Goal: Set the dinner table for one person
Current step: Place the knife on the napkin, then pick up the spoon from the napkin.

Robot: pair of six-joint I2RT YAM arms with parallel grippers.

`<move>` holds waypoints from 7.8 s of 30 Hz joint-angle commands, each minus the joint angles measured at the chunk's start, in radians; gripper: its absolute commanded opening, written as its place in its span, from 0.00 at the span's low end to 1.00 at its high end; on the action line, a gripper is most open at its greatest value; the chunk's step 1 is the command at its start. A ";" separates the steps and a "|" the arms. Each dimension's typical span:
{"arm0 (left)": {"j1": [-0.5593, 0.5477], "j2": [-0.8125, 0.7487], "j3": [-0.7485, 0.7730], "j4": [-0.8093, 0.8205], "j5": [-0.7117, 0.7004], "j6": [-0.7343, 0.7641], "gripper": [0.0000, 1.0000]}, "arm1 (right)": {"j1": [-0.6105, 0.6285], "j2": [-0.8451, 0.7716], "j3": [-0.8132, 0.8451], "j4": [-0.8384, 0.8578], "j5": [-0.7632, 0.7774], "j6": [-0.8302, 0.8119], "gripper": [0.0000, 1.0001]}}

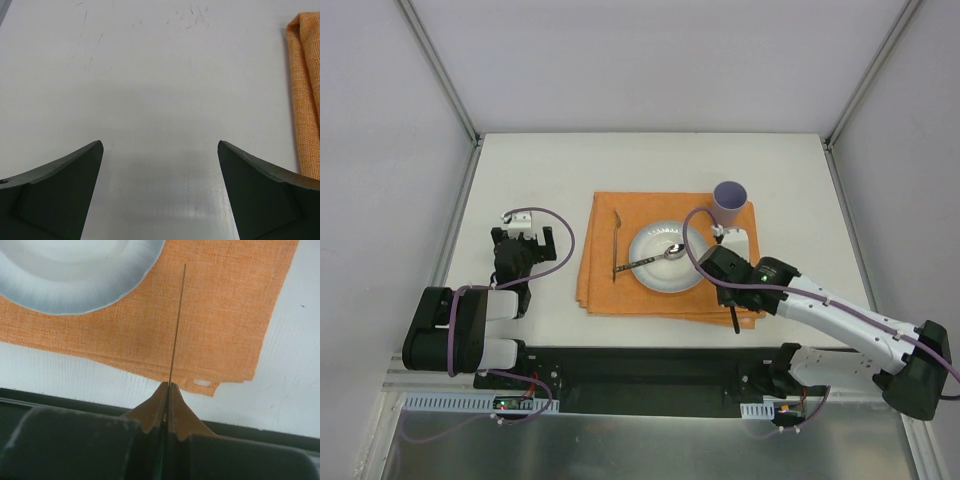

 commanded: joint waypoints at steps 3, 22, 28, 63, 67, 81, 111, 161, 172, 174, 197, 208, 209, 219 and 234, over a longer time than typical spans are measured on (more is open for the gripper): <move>0.005 -0.015 0.012 0.050 0.022 -0.015 0.99 | -0.113 -0.073 -0.109 0.298 -0.164 -0.087 0.01; 0.005 -0.015 0.012 0.050 0.022 -0.015 0.99 | -0.473 0.074 -0.059 0.402 -0.268 -0.238 0.01; 0.005 -0.016 0.012 0.050 0.022 -0.015 0.99 | -0.515 0.122 -0.042 0.456 -0.318 -0.269 0.01; 0.005 -0.016 0.012 0.050 0.022 -0.015 0.99 | -0.536 0.394 0.062 0.470 -0.252 -0.315 0.01; 0.005 -0.016 0.012 0.050 0.022 -0.015 0.99 | -0.552 0.424 0.058 0.478 -0.261 -0.318 0.01; 0.005 -0.016 0.012 0.050 0.022 -0.015 0.99 | -0.569 0.489 0.096 0.464 -0.264 -0.328 0.01; 0.005 -0.016 0.012 0.050 0.022 -0.015 0.99 | -0.595 0.426 0.061 0.416 -0.287 -0.335 0.25; 0.005 -0.016 0.012 0.050 0.022 -0.015 0.99 | -0.062 0.841 0.873 -0.402 0.069 1.236 0.47; 0.005 -0.015 0.010 0.050 0.022 -0.015 0.99 | -0.023 0.956 0.900 -0.368 0.124 1.305 0.47; 0.005 -0.015 0.012 0.050 0.022 -0.015 0.99 | -0.015 0.973 0.912 -0.371 0.113 1.313 0.47; 0.005 -0.016 0.012 0.050 0.022 -0.015 0.99 | 0.031 1.075 0.957 -0.328 0.140 1.284 0.52; 0.005 -0.016 0.010 0.050 0.022 -0.017 0.99 | 0.042 1.107 0.953 -0.282 0.129 1.271 0.45; 0.005 -0.016 0.012 0.050 0.022 -0.015 0.99 | 0.043 1.107 0.949 -0.282 0.129 1.273 0.43; 0.005 -0.015 0.012 0.050 0.022 -0.015 0.99 | 0.043 1.104 0.907 -0.230 0.129 1.270 0.32; 0.005 -0.015 0.012 0.051 0.022 -0.017 0.99 | 0.042 1.101 0.892 -0.206 0.126 1.250 0.01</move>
